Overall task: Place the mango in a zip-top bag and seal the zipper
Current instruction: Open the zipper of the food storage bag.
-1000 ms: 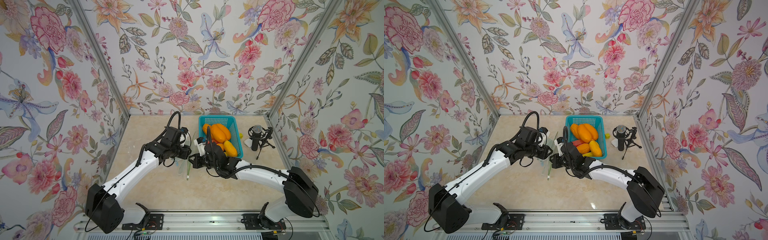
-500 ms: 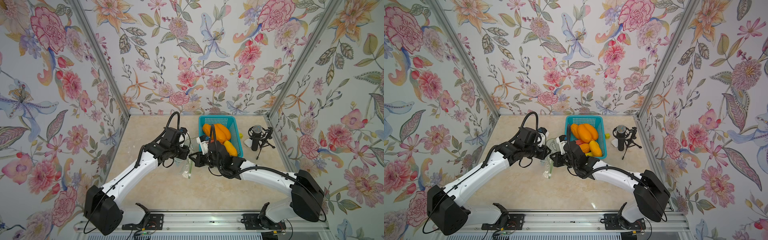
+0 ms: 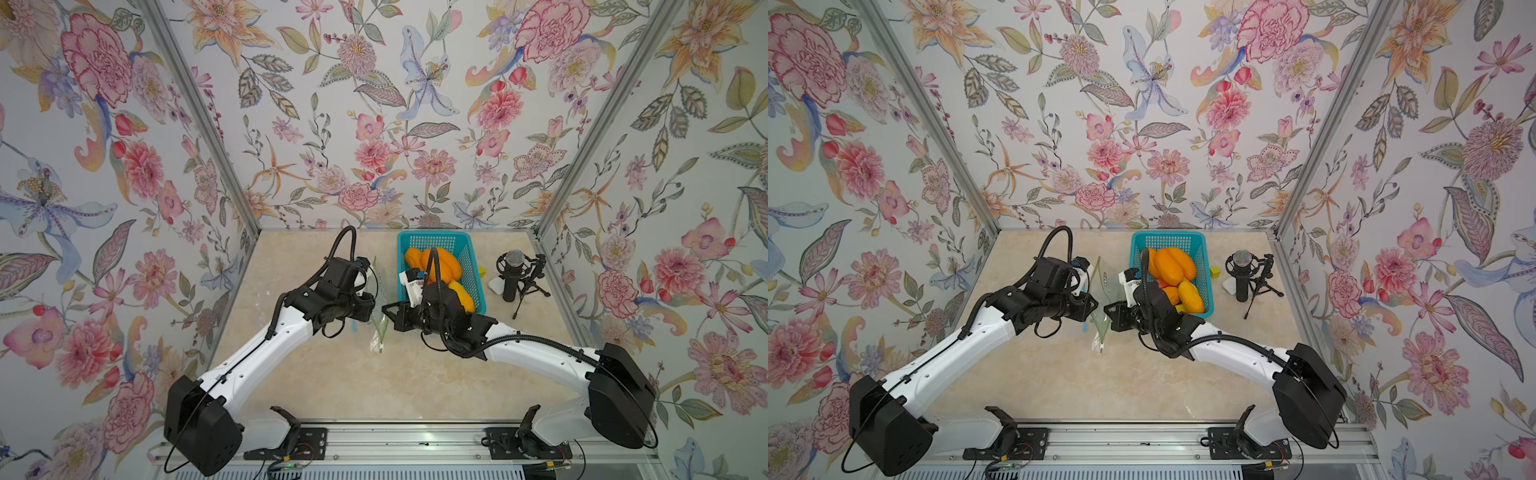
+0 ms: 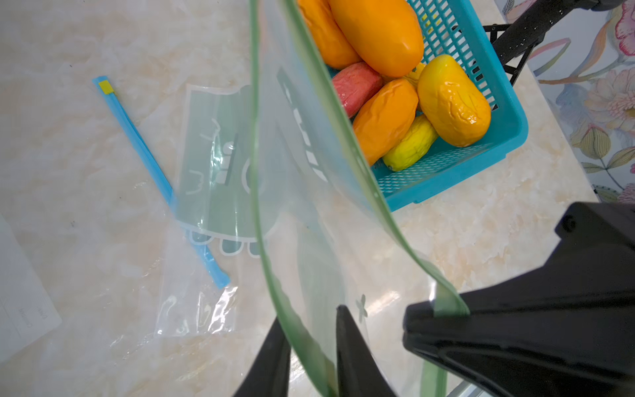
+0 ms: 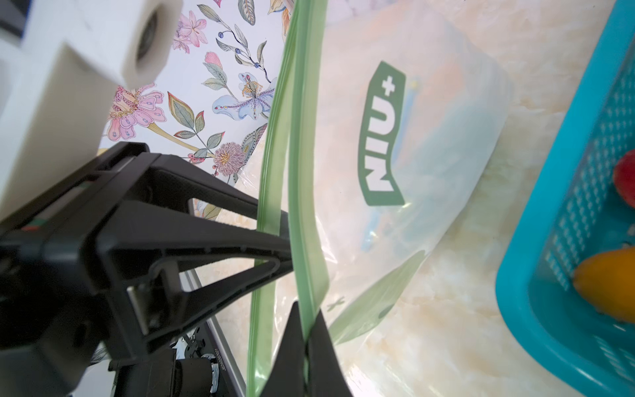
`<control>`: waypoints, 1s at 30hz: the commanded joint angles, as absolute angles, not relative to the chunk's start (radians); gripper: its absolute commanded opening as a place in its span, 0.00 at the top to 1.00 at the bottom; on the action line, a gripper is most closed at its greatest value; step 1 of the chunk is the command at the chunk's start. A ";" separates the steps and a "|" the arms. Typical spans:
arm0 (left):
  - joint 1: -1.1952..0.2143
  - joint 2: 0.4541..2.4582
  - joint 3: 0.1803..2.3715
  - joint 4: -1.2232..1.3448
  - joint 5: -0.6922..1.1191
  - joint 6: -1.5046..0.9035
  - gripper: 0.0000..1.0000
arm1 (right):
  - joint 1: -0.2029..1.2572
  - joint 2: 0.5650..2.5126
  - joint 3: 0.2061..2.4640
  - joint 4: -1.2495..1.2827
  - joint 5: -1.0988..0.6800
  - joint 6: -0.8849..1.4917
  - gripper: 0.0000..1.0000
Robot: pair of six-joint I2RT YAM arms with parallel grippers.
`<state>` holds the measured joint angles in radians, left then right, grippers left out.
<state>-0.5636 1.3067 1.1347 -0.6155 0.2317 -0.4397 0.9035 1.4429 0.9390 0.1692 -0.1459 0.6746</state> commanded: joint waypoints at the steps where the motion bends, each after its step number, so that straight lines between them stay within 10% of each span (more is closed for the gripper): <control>1: -0.551 1.295 1.118 -0.630 0.226 -0.441 0.96 | 0.907 1.416 0.920 0.198 -0.131 0.692 1.00; 24: -0.528 1.288 1.303 -0.839 0.144 -0.386 1.00 | 0.805 1.436 0.920 0.030 -0.043 0.804 1.00; 30: -0.528 1.335 1.341 -0.872 0.141 -0.399 1.00 | 0.789 1.448 0.949 0.018 -0.077 0.780 0.71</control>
